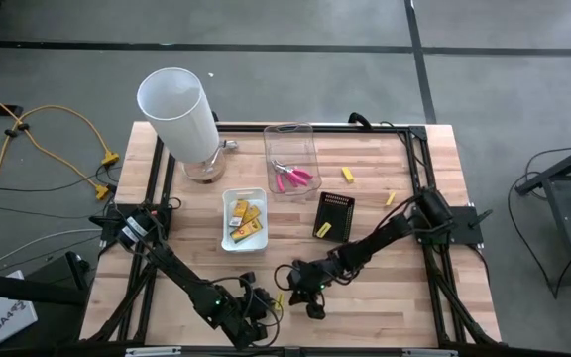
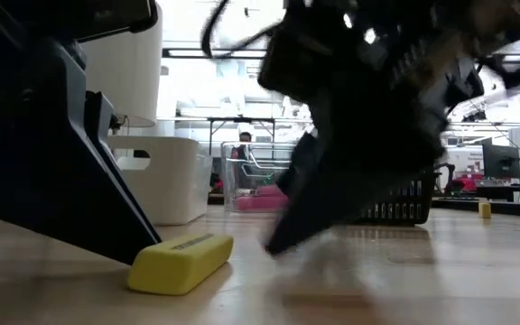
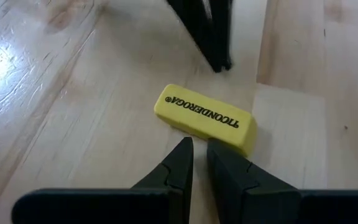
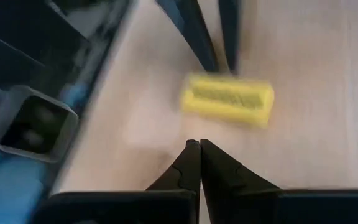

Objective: Pick & Place School Supplies
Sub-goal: Put the bottom left yellow eraser into the black bin

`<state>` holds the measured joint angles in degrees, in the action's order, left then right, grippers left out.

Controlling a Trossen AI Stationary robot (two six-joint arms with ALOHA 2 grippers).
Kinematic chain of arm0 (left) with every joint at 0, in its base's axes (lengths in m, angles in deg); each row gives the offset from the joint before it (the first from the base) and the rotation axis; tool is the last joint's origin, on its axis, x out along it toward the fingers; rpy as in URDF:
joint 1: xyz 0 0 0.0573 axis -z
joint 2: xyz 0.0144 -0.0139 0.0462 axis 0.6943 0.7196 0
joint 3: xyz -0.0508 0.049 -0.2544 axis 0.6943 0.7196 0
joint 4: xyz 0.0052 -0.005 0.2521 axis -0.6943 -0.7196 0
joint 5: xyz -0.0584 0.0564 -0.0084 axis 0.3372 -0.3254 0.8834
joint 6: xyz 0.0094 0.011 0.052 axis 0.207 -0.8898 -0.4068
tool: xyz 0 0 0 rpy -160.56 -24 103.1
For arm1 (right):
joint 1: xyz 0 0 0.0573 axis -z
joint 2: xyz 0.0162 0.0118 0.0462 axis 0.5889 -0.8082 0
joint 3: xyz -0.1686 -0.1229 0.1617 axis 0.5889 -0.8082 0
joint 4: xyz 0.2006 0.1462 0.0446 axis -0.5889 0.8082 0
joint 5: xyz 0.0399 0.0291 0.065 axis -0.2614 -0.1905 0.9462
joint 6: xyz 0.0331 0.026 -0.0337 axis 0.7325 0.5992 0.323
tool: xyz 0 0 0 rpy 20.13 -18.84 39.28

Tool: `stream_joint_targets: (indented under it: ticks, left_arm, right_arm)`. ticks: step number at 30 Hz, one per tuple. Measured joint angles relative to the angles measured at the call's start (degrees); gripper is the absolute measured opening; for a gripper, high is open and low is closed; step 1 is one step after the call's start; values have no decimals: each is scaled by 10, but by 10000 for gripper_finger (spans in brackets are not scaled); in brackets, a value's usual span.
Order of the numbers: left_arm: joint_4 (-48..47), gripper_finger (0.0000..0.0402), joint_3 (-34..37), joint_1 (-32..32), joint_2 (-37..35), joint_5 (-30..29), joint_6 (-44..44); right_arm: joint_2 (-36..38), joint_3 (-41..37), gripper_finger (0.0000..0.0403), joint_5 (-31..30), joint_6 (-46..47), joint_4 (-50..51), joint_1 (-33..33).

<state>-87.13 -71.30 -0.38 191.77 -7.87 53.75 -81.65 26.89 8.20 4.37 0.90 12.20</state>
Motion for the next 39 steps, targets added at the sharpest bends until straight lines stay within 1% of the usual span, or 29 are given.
stream_joint_targets:
  ticks: [12, 17, 28, 35, 39]
  left_arm:
    - [8, 44, 0, 0, 0, 2, -15]
    - [1, 44, 0, 0, 0, 30, -16]
    - [-3, 44, 0, -11, 1, 46, -26]
    - [11, 44, -2, -16, 11, 52, -44]
    - [15, 44, -2, -15, 13, 44, -48]
  right_arm:
    - [-9, -1, 2, -7, 2, -13, 0]
    - [-9, -1, 2, -4, 2, -13, 0]
    - [-9, -1, 2, -6, 2, -14, 0]
    - [-9, -1, 2, -10, 3, -17, -1]
    - [-7, -1, 2, -13, 4, -18, -1]
